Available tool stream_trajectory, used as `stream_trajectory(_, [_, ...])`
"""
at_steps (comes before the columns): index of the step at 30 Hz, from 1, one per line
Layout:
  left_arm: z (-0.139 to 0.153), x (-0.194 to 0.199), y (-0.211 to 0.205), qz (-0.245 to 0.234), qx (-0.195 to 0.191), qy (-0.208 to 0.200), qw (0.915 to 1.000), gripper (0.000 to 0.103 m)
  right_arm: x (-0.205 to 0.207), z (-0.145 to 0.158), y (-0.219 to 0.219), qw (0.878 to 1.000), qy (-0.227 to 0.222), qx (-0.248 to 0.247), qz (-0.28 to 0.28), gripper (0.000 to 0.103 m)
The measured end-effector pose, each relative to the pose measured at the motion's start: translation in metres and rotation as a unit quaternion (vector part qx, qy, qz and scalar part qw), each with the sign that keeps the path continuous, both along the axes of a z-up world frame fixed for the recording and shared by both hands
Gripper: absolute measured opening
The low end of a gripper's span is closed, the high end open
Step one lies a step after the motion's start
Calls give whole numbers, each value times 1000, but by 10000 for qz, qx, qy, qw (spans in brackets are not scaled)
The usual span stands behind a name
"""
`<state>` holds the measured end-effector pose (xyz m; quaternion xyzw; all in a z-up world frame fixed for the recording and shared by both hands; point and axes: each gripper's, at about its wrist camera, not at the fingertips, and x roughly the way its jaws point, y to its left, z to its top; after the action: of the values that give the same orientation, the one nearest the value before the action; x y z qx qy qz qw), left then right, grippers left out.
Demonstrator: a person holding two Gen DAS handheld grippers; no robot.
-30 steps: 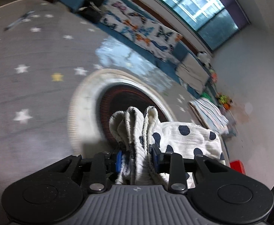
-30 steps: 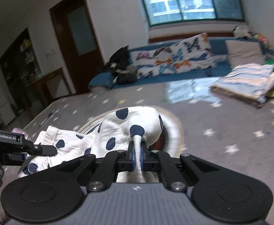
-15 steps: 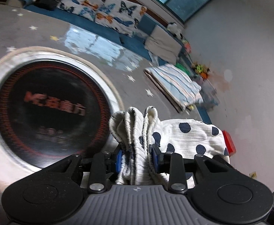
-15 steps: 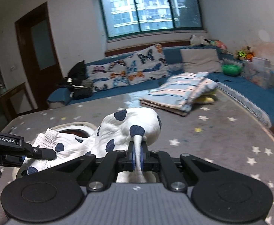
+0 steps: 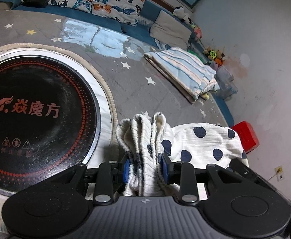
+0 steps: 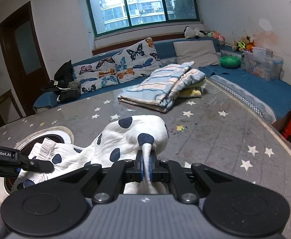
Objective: Fold clothes
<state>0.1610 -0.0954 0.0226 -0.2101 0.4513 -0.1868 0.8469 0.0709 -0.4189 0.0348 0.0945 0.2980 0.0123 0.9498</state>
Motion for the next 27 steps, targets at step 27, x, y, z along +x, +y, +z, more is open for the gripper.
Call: stream_trajectory(27, [14,9,-14,-285,1219,-801,9889,73,46,-12,16,9991,306,-178,248,43])
